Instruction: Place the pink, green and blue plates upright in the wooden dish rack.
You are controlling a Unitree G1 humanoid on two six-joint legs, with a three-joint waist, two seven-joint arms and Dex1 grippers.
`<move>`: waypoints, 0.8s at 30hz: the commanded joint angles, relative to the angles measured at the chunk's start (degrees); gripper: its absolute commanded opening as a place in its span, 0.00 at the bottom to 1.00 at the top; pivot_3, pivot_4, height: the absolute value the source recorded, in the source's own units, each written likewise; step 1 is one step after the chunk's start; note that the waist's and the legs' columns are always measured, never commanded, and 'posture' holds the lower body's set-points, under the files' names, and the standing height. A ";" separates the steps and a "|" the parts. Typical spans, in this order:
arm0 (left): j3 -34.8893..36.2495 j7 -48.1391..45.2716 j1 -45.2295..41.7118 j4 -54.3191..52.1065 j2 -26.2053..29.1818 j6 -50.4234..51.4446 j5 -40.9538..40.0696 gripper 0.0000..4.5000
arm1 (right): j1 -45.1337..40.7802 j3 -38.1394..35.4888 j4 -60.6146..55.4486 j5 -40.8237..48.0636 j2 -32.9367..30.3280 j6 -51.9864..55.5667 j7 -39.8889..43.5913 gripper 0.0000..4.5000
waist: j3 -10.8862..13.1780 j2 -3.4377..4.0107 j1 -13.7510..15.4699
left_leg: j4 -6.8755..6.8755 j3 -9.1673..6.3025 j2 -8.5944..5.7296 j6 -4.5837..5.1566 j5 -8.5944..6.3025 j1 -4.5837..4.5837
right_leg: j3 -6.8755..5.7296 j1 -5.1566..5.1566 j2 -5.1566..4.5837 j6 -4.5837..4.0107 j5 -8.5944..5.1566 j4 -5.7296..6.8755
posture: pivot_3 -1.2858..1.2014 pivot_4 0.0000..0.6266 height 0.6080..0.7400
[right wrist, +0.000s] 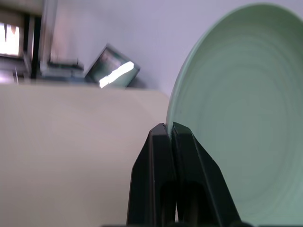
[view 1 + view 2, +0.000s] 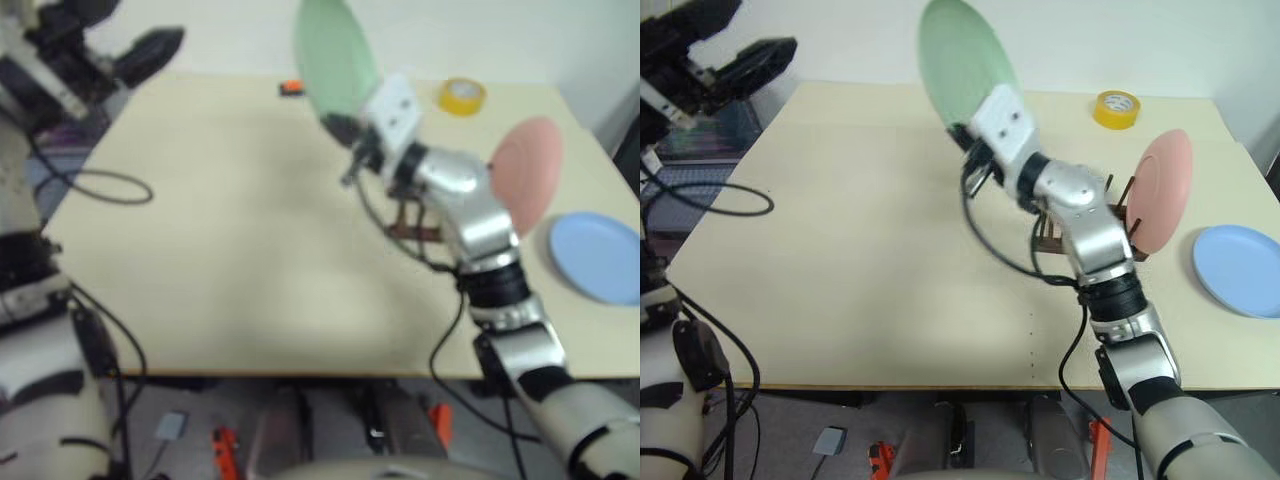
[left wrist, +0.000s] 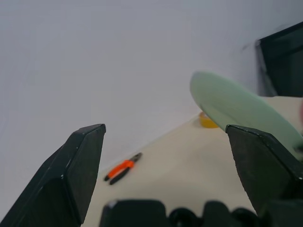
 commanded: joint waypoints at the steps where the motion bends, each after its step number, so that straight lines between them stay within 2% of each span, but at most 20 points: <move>1: -0.07 -3.67 4.64 -6.15 0.33 -0.24 -3.33 0.99 | -2.44 -10.26 -4.71 10.87 -2.68 9.51 -0.73 0.00 | 0.00 0.00 0.03 | -0.01 0.00 0.00 0.00 0.00 0.00 | 0.00 0.01 0.00 0.00 0.00 -0.03 | 0.52 0.24 1.00; 5: -2.32 -5.70 11.22 -10.36 0.07 -1.41 -3.42 0.99 | -3.79 -17.99 -6.28 19.92 -7.40 18.99 -1.82 0.00 | 0.00 0.01 -0.06 | -0.07 -0.03 0.02 0.00 0.00 0.02 | 0.02 0.02 -0.03 -0.04 -0.01 -0.07 | 0.52 0.24 1.00; 13: -4.34 -4.74 12.32 -9.88 -2.13 -1.48 -3.66 0.99 | -4.02 -27.50 -8.33 34.42 -15.70 35.21 -5.69 0.00 | 0.00 0.01 -0.15 | -0.24 0.00 0.12 0.02 -0.01 0.05 | -0.02 -0.02 0.02 -0.16 -0.18 -0.06 | 0.52 0.24 1.00; 24: -6.69 -4.46 12.32 -8.48 -2.85 -2.43 -2.82 0.99 | -2.47 -38.53 -8.51 51.19 -14.91 46.99 -20.79 0.00 | 0.01 0.01 -0.27 | -0.29 -0.01 0.11 0.02 -0.01 0.05 | 0.04 -0.05 0.08 0.02 -0.27 -0.10 | 0.52 0.24 1.00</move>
